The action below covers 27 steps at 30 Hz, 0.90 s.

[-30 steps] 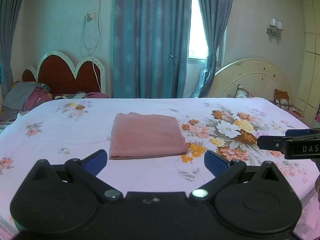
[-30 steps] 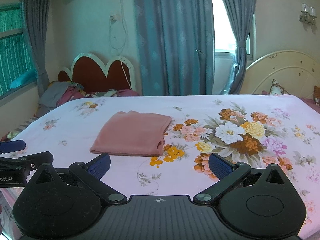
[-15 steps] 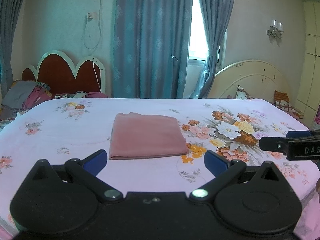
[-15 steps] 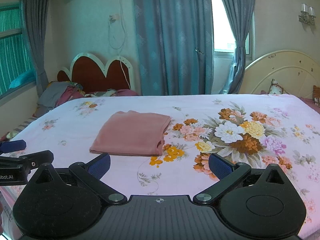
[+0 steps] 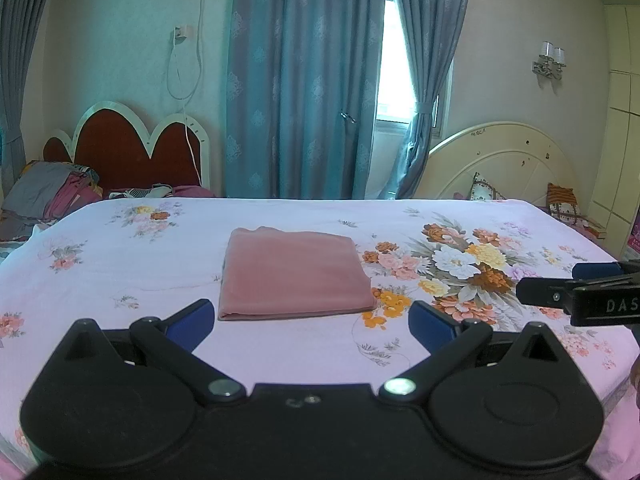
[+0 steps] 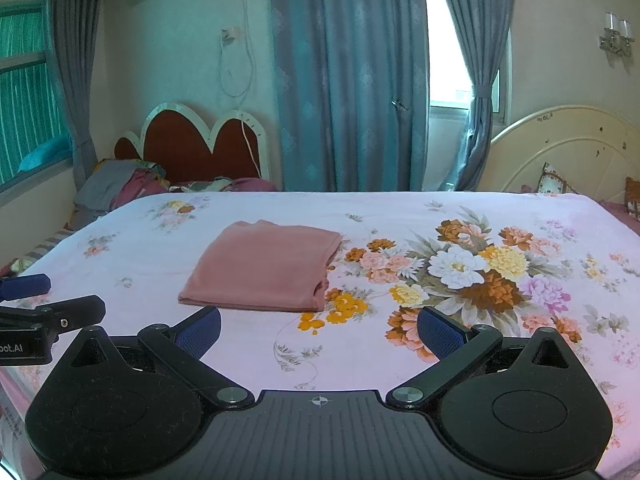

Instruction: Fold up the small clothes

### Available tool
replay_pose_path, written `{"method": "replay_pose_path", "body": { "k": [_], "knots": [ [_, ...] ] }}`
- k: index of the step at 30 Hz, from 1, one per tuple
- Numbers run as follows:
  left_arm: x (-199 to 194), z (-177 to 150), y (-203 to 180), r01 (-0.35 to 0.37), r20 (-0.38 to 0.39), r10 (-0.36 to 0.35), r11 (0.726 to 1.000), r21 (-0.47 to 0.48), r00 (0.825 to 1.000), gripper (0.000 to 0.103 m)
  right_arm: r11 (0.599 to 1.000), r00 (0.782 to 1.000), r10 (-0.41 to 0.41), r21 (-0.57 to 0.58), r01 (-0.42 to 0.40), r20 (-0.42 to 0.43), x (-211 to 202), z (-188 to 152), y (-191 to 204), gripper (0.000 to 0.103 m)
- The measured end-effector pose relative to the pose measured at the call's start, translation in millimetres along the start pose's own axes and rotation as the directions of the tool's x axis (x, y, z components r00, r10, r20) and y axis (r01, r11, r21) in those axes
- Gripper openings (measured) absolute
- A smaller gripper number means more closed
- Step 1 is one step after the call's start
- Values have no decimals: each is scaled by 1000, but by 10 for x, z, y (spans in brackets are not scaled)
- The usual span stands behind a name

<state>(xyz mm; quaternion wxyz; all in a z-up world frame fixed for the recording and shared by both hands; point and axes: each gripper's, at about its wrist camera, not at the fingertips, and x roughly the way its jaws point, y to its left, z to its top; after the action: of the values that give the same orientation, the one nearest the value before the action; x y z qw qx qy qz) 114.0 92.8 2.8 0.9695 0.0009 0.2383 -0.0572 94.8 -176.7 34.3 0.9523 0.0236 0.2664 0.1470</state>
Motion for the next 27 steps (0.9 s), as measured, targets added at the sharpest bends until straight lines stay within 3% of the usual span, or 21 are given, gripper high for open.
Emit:
{"method": "replay_pose_path", "body": {
  "k": [27],
  "knots": [
    [3, 39, 101, 7, 13, -7, 1000, 19, 1000, 102, 1000, 1000, 3, -20, -3, 0, 37, 11, -30, 103]
  ]
}}
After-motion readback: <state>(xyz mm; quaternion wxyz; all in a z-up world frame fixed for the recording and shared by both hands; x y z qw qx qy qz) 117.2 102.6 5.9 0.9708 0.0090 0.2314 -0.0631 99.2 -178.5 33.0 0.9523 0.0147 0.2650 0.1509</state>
